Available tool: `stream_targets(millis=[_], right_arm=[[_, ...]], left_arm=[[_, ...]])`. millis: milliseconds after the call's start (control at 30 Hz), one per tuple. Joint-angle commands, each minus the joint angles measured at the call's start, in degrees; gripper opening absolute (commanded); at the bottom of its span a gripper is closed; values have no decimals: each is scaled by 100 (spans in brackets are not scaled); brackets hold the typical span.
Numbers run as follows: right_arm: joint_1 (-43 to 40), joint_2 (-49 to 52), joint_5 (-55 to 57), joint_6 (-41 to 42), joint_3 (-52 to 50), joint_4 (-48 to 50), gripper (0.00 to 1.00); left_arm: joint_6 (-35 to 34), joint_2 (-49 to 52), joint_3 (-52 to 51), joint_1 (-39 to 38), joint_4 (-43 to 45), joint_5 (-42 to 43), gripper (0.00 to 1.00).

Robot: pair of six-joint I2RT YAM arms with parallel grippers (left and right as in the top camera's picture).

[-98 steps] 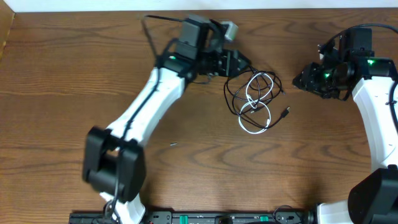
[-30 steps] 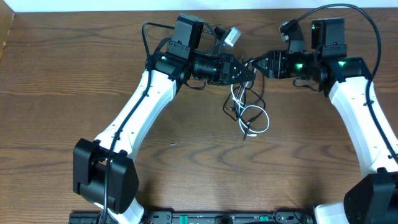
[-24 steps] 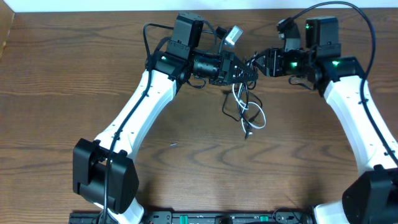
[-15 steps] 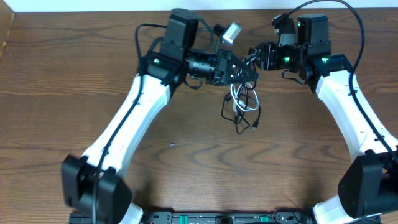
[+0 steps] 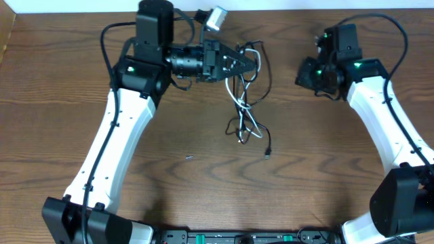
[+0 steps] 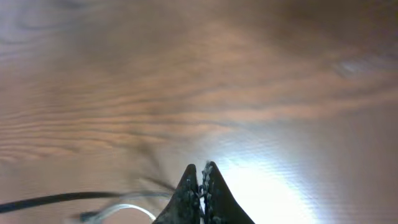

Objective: Untangle cables
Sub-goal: 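Lift the cables with both grippers and pull them apart sideways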

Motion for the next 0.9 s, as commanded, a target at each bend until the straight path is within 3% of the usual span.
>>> stream_targets(millis=[0, 67, 100, 167, 233, 567, 700, 867], right_arm=[[-310, 35, -859, -946, 4, -33, 2], [-361, 35, -2210, -1926, 4, 4, 14], [-356, 35, -2778, -2256, 4, 7, 27], [-313, 35, -3652, -2549, 4, 87, 41], [-201, 37, -4350, -2579, 4, 348, 47], [544, 37, -4782, -2098, 4, 2393, 56], [673, 42, -4769, -2011, 4, 2778, 56], [791, 55, -4472, -1685, 4, 3235, 40]], left_arm=[[-50, -85, 55, 157, 24, 136, 8], [-50, -85, 55, 157, 26, 138, 7], [-50, -85, 55, 155, 26, 138, 7], [-52, -85, 55, 151, 26, 136, 8], [-98, -85, 55, 151, 26, 136, 8], [-763, -85, 55, 151, 52, 138, 8], [-1075, -85, 55, 151, 223, 140, 7], [-1486, -85, 55, 151, 374, 140, 8]])
